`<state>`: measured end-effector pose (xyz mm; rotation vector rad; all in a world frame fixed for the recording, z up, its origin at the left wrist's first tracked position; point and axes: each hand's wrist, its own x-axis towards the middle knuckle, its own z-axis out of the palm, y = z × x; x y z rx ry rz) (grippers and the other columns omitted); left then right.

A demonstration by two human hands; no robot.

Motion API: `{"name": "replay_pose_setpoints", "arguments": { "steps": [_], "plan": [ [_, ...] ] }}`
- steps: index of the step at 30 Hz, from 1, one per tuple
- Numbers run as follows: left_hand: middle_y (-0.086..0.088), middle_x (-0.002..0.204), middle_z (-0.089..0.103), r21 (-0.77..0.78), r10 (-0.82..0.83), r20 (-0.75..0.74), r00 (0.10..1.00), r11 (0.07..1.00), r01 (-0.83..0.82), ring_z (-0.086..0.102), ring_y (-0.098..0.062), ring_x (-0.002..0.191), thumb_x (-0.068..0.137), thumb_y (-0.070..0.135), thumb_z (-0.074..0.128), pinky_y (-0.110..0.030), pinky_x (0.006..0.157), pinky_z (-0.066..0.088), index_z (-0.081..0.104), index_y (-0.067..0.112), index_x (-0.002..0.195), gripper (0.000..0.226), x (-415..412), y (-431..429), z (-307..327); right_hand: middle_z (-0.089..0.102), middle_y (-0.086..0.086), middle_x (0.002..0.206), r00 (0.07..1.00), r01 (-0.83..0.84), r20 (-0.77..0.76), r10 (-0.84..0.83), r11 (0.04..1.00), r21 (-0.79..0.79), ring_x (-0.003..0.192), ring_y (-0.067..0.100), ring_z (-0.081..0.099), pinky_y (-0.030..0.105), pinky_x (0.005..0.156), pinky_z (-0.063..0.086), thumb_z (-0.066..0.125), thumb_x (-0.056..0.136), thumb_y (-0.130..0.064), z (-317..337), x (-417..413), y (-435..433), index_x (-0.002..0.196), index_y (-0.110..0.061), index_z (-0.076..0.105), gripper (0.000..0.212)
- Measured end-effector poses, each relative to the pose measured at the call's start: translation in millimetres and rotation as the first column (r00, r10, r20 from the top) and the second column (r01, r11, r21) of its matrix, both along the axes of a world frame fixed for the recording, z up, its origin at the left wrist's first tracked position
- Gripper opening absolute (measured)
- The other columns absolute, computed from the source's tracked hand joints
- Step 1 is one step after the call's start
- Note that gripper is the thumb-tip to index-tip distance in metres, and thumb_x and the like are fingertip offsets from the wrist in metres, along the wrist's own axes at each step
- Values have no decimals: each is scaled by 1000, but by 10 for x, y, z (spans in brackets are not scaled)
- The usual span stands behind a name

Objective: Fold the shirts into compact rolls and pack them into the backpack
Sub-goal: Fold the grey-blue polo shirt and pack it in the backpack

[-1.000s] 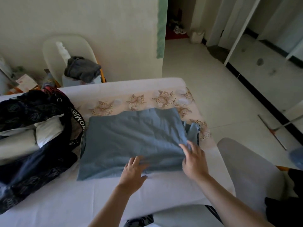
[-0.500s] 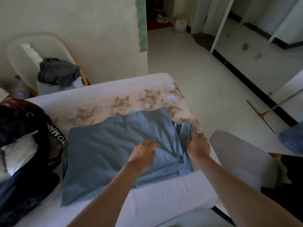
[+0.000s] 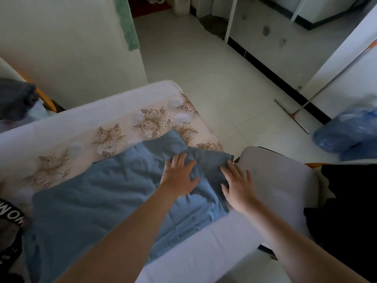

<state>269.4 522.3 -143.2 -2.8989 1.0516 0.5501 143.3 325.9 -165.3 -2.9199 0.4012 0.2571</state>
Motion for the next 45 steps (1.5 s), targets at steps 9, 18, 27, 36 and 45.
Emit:
{"name": "replay_pose_setpoints", "arguments": {
  "steps": [9,18,27,36,45],
  "plan": [
    [-7,154,37,-248,-305,-116,945,930,269,31,-28,141,91,-5,51,-42,116,30,20,18,155,75,171,-1043,73,19,5,164,948,318,-56,-313,928,193,151,21,18,39,120,19,59,91,-49,12,-22,27,158,-17,15,86],
    [7,106,57,-418,-114,-239,964,908,3,44,-17,107,88,22,65,-38,99,38,72,29,104,19,390,-867,313,31,9,159,938,334,-17,-347,888,315,147,29,26,42,117,24,67,82,-47,95,-8,28,132,-23,55,57],
    [11,112,67,-223,-38,-230,972,975,-15,59,-12,106,85,-4,60,-27,86,49,72,38,88,43,417,174,775,62,-7,67,981,16,172,-90,922,387,63,13,59,30,56,43,65,85,-39,662,26,428,81,-26,52,19],
    [-2,162,19,-6,-319,71,945,947,321,18,-24,149,90,-1,54,-43,117,26,21,26,155,77,63,215,288,67,-6,84,994,51,64,-84,912,407,77,19,65,33,66,49,46,102,-38,536,35,673,95,-27,59,18],
    [-5,156,31,80,-481,177,859,877,474,27,-27,144,86,-5,56,-42,120,17,29,24,152,78,395,-91,222,57,-2,113,988,147,5,-154,954,262,103,21,58,33,81,48,69,84,-47,252,-19,509,116,-27,61,38]
  ]
}}
